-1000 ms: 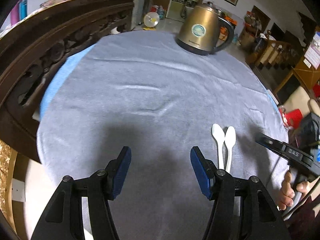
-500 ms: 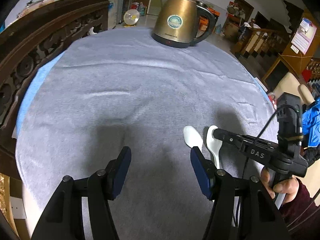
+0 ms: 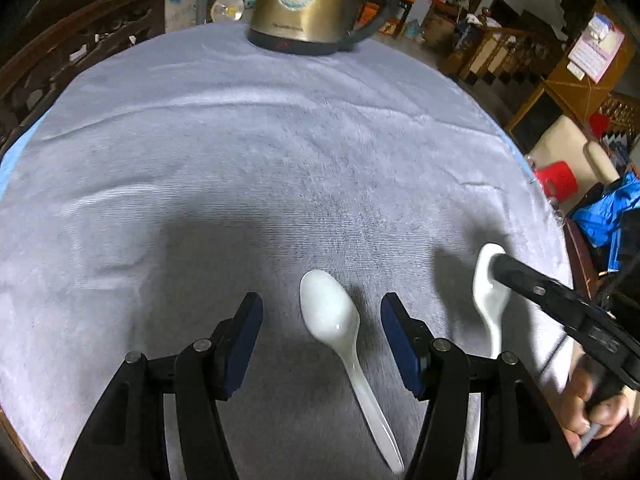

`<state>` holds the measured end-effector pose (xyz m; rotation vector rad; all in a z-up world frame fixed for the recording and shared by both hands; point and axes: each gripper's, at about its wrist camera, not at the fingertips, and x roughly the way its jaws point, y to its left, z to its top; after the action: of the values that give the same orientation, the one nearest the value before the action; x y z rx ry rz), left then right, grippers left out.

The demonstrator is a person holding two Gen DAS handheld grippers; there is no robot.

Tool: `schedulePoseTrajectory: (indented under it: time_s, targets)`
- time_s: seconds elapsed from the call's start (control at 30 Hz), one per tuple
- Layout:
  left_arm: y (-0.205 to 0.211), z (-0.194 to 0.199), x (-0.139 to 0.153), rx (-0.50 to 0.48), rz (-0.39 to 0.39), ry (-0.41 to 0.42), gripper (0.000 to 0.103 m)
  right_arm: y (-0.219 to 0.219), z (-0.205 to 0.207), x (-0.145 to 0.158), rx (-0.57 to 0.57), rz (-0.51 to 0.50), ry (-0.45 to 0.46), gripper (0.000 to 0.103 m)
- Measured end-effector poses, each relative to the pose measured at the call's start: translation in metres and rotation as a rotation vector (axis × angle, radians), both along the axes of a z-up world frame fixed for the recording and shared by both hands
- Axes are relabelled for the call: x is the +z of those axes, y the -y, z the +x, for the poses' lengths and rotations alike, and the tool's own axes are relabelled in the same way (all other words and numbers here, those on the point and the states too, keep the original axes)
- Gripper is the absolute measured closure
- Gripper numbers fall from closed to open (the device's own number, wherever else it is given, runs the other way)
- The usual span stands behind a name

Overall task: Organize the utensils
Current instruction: 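Close the left tool on one white spoon while the right tool grasps the other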

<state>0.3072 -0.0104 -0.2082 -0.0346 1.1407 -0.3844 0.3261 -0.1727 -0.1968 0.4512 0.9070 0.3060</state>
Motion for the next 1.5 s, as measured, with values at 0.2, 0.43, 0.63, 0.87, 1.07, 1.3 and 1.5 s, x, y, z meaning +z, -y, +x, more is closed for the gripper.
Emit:
schedulePoseTrajectory:
  time_s: [0.2,0.43,0.63,0.87,1.07,1.3,1.5]
  targets:
    - [0.0,0.002,-0.002,-0.027,-0.045,0.023,0.095,0.008,-0.01,-0.004,-0.017,0.01,-0.016,0.1]
    - [-0.023,-0.013,0.006,-0.003,-0.029,0.029,0.103,0.007,-0.015,-0.002,-0.009,-0.003,-0.013,0.1]
    - [-0.021,-0.017,0.01,-0.029,-0.017,0.013,0.084,0.006,-0.01,-0.006,0.001,-0.091,-0.068,0.099]
    - [0.007,-0.019,-0.002,-0.121,0.079,0.053,0.052,0.013,-0.004,-0.012,-0.027,-0.059,-0.158,0.077]
    - [0.004,-0.022,-0.001,-0.144,0.077,0.085,0.073,0.006,0.001,-0.016,0.008,-0.115,-0.16,0.081]
    - [-0.017,-0.032,0.011,-0.065,0.054,0.106,0.073,0.005,-0.018,-0.004,-0.008,-0.118,-0.052,0.098]
    - [-0.051,-0.051,0.051,0.071,0.024,0.213,0.073,0.03,-0.044,0.026,-0.086,-0.071,0.056,0.098]
